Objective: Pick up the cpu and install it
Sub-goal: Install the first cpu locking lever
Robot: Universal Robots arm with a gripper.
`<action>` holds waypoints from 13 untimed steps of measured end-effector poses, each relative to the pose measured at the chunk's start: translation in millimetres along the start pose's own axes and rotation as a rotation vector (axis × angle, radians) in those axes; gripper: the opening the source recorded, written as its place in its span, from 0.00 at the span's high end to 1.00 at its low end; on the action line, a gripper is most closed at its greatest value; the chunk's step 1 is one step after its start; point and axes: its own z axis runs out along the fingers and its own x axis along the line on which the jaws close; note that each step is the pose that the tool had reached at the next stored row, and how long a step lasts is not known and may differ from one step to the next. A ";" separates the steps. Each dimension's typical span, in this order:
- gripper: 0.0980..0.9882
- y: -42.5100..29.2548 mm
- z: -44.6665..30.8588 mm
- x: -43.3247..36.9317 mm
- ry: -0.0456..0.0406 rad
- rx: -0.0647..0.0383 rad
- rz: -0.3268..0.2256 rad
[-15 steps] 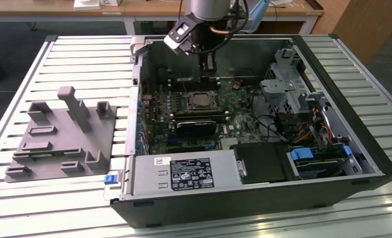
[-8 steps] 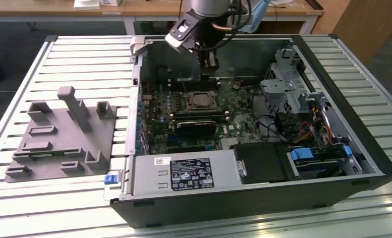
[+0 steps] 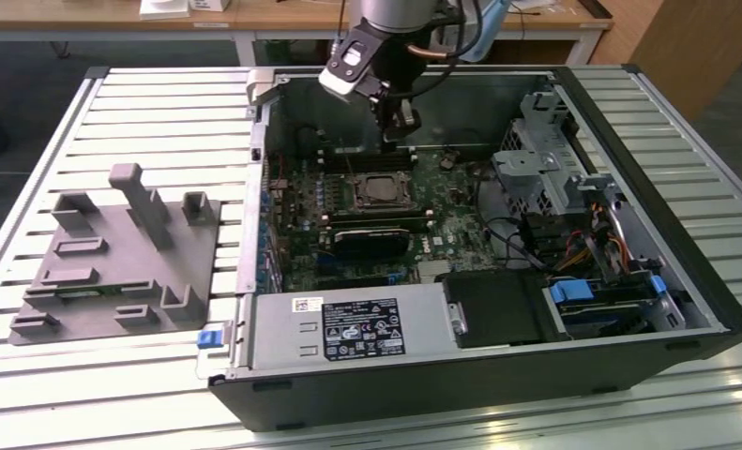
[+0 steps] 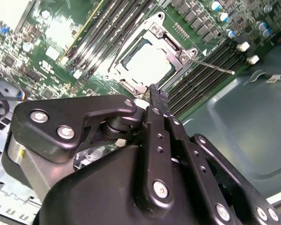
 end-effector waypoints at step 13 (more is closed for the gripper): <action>0.99 -1.1 1.8 0.2 0.0024 -0.001 -0.177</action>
